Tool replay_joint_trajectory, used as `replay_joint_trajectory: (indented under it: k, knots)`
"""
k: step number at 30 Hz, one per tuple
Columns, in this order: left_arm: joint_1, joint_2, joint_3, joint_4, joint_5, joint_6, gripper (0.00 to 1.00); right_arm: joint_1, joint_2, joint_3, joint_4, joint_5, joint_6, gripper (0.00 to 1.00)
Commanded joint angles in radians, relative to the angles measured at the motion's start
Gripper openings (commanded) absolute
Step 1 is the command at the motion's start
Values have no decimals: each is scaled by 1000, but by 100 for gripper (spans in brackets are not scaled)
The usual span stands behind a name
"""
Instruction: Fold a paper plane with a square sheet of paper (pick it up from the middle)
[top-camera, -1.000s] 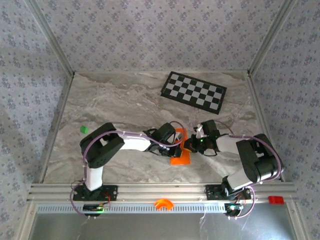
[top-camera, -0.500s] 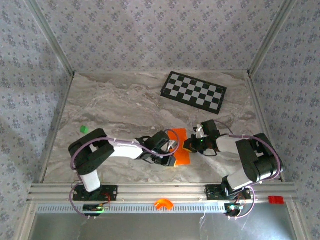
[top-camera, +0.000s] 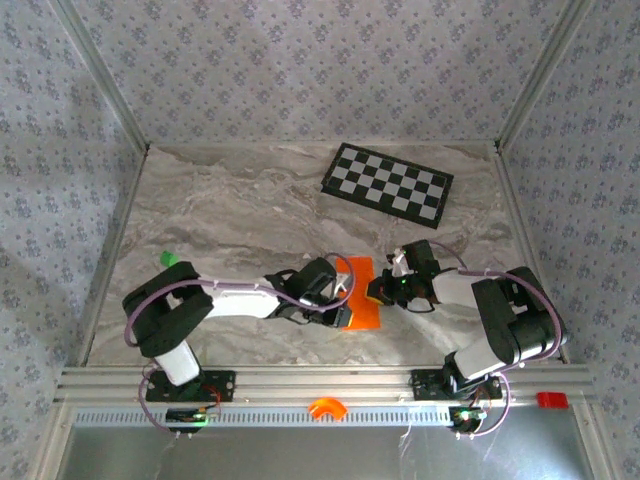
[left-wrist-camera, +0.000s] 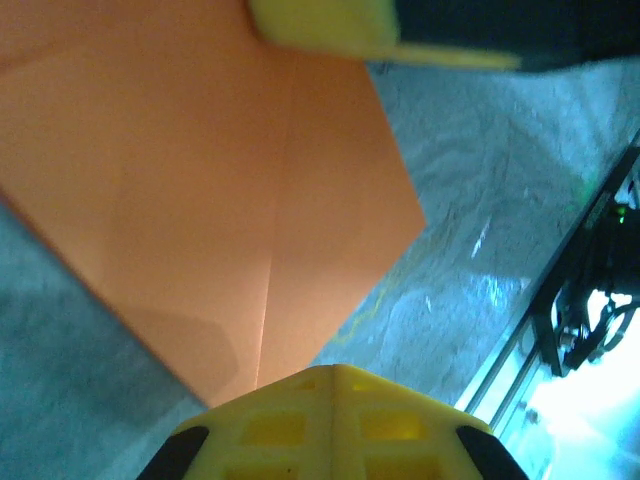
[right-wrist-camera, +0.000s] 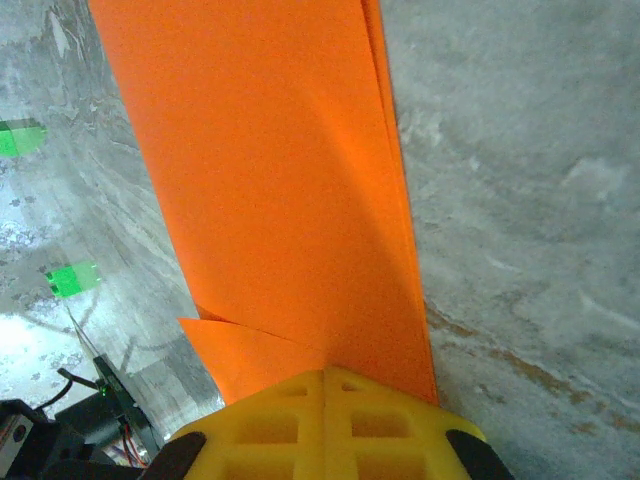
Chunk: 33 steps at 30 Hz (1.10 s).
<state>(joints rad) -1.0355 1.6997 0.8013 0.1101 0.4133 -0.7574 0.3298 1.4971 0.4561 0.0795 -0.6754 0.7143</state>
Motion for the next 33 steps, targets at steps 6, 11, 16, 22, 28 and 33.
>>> replay_joint_trajectory:
  k: [6, 11, 16, 22, 28, 33]
  knots:
    - [4, 110, 1, 19, -30, -34, 2, -3, 16, 1, -58, 63, 15, 0]
    - [-9, 110, -65, 35, -49, -59, 0, 16, -71, 58, -94, 45, 10, 4]
    - [-12, 117, -79, 49, -59, -70, 0, 102, -126, 71, -119, 75, -1, 5]
    - [-12, 122, -65, 39, -63, -67, 0, 141, -68, 4, -66, 117, 50, 2]
    - [-12, 122, -62, 32, -52, -60, 0, 16, -30, -15, -50, 83, 5, 1]
    - [-12, 117, -56, 31, -48, -63, 0, -85, -40, 26, -87, 47, -38, 2]
